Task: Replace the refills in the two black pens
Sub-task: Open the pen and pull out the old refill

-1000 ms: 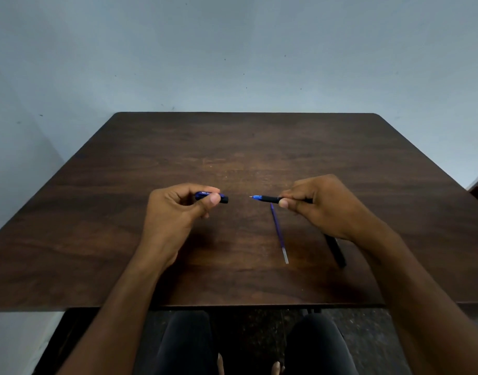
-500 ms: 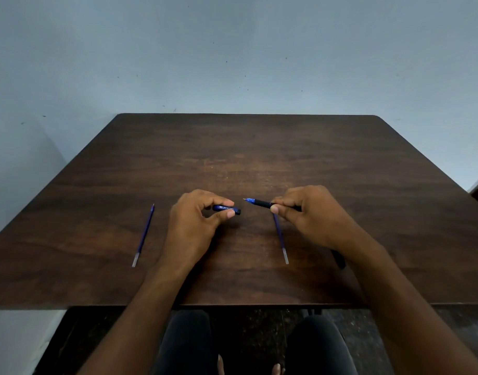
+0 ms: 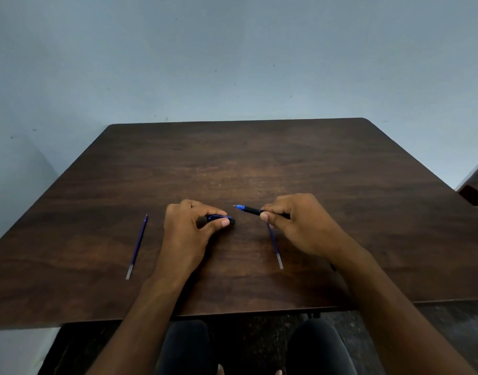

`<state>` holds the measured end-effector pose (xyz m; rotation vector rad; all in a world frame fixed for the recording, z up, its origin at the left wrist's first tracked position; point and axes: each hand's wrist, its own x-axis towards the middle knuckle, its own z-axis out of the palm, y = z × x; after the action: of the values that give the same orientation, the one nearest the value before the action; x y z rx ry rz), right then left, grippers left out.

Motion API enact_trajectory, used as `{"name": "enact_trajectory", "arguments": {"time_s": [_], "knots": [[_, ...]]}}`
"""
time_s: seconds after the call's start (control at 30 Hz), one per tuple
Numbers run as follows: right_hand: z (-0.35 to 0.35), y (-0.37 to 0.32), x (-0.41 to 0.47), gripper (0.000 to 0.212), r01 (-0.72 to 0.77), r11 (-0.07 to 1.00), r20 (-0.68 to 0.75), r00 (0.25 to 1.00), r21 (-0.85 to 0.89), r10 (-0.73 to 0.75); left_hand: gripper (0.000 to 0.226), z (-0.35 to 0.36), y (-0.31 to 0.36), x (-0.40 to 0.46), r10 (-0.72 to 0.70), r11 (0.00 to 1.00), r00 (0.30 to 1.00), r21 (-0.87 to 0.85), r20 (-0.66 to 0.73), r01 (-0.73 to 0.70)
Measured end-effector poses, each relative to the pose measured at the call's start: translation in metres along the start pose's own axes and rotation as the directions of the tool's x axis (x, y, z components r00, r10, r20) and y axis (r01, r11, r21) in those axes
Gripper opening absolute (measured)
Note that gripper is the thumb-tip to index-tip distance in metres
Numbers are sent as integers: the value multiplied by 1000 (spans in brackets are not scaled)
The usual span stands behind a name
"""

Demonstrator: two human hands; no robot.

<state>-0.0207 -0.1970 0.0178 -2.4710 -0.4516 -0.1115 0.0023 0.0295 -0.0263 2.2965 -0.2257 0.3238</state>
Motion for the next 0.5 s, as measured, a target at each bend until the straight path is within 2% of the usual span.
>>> {"name": "enact_trajectory", "arguments": {"time_s": [0.13,0.3,0.4,0.5], "knots": [[3,1,1,26,12,1000,5,1000,-10,-12,31,1,-1,1,-42,999,999,17,19,42],[6,-2,1,25,21,1000,-7,1000,4,-21,28,3,-3,2,-36,999,999,26,35,36],[11,-1,0,16,19,1000,-30,999,22,-18,27,2,-5,2,-38,999,999,4,31,37],[16,-2,-2,18,29,999,-65,998,16,-28,29,2,-6,2,-44,999,999,-20,30,44]]}}
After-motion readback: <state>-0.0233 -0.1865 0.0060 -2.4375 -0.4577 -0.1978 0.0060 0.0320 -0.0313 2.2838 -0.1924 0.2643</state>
